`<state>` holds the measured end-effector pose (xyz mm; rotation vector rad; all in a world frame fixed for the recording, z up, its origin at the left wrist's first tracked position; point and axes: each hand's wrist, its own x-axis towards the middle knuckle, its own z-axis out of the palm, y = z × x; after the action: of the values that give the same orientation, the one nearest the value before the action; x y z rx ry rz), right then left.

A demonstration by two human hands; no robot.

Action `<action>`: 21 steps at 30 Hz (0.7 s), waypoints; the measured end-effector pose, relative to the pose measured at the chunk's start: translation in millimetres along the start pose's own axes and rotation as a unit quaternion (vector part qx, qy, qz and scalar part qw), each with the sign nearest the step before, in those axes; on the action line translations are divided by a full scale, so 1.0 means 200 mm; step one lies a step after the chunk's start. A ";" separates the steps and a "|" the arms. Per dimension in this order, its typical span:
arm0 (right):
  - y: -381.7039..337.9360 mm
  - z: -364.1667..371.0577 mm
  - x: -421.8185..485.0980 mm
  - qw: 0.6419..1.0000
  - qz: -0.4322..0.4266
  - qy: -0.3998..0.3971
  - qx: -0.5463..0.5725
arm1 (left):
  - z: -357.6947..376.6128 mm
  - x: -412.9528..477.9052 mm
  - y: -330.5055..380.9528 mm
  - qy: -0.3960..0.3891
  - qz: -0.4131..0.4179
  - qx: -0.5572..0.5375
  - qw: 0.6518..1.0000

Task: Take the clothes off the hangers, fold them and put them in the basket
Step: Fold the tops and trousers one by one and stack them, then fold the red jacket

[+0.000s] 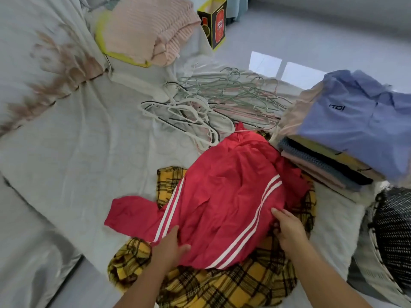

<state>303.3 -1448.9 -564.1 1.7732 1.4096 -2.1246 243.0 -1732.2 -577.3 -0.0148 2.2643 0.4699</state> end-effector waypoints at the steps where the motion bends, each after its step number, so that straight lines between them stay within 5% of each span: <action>1: -0.02 0.04 -0.05 0.999 -0.020 -0.019 -0.018 | -0.01 -0.01 0.03 -0.007 -0.007 -0.034 0.999; 4: -0.07 0.15 -0.29 0.989 -0.057 -0.125 -0.052 | -0.08 -0.07 0.18 -0.014 -0.003 -0.223 0.975; 7: -0.05 0.24 -0.56 0.963 -0.092 -0.217 -0.132 | -0.20 -0.13 0.43 -0.105 -0.001 -0.453 0.885; 9: -0.04 0.27 -0.69 0.948 -0.118 -0.237 -0.175 | -0.30 -0.16 0.58 -0.159 0.039 -0.500 0.850; 15: -0.04 0.20 -1.01 0.946 -0.115 -0.268 -0.143 | -0.47 -0.32 0.70 -0.050 0.098 -0.328 0.938; 19: -0.03 0.07 -1.15 0.988 -0.052 -0.141 0.029 | -0.51 -0.69 0.63 -0.101 0.149 -0.323 0.929; 21: -0.03 0.03 -1.19 0.980 0.018 -0.101 0.171 | -0.50 -0.88 0.59 -0.147 0.188 -0.332 0.913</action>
<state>377.2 -1566.8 -370.9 1.5985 1.0063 -2.5643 270.8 -1681.0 -350.8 0.1385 1.7173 1.3368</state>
